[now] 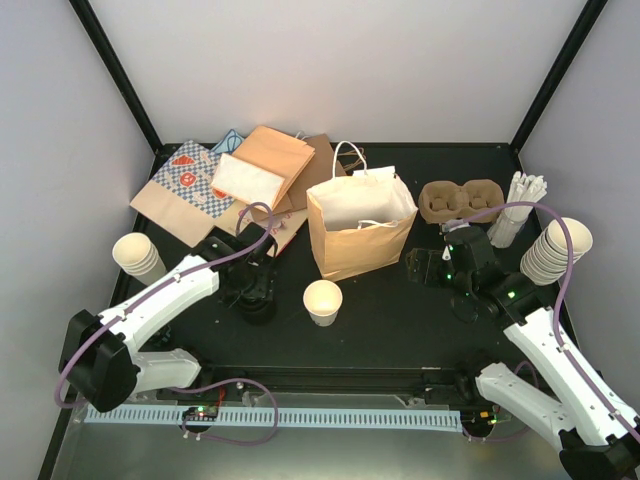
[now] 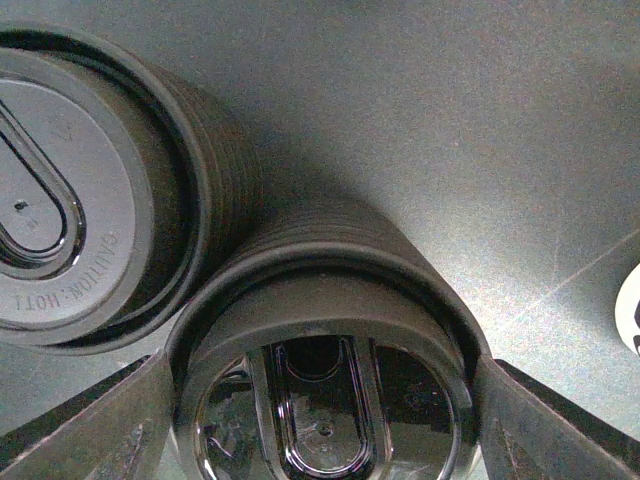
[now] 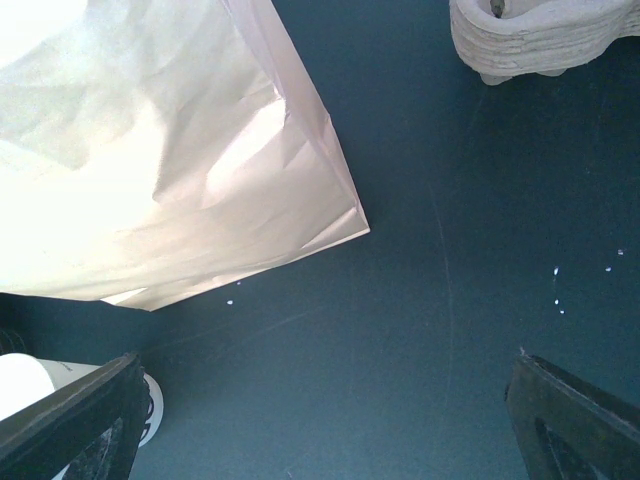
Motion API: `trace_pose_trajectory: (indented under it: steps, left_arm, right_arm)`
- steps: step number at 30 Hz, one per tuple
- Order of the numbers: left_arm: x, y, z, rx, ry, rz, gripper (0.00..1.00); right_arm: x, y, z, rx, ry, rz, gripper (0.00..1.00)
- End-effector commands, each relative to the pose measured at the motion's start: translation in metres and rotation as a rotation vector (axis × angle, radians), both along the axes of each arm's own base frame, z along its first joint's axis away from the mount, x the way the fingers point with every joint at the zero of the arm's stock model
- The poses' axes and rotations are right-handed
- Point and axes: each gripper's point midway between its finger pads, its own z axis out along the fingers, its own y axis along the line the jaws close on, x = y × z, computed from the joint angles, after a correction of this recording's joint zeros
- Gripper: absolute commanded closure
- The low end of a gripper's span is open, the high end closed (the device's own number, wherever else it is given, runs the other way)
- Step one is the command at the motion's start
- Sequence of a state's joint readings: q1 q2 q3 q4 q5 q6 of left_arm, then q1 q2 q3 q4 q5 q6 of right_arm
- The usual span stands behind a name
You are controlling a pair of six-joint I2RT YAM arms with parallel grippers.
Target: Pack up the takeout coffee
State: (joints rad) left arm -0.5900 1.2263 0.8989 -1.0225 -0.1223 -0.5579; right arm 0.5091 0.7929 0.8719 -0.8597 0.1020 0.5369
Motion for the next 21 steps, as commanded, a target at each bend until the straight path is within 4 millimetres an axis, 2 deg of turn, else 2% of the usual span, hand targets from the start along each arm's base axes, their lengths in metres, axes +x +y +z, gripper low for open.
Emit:
trace_pose_trajectory:
  steps: [1, 5, 8, 15, 21]
  left_arm:
    - [-0.005, 0.001, 0.006, -0.007, 0.017, 0.003, 0.17]
    - [-0.006, 0.0, 0.005, -0.013, 0.026, -0.003, 0.17]
    - [-0.006, -0.001, 0.008, -0.021, 0.02, -0.003, 0.21]
    - [-0.007, -0.001, 0.022, -0.033, 0.008, -0.01, 0.28]
    - [-0.009, -0.002, 0.037, -0.062, -0.015, -0.018, 0.29]
  right_arm:
    - [0.002, 0.001, 0.001, 0.008, -0.009, 0.002, 0.0]
    - [0.002, 0.002, 0.001, 0.006, -0.008, 0.005, 0.0]
    - [0.001, 0.002, 0.0, 0.006, -0.006, 0.006, 0.0]
    - [0.001, 0.001, 0.001, 0.007, -0.007, 0.004, 0.0]
    - [0.001, 0.001, 0.001, 0.007, -0.006, 0.004, 0.0]
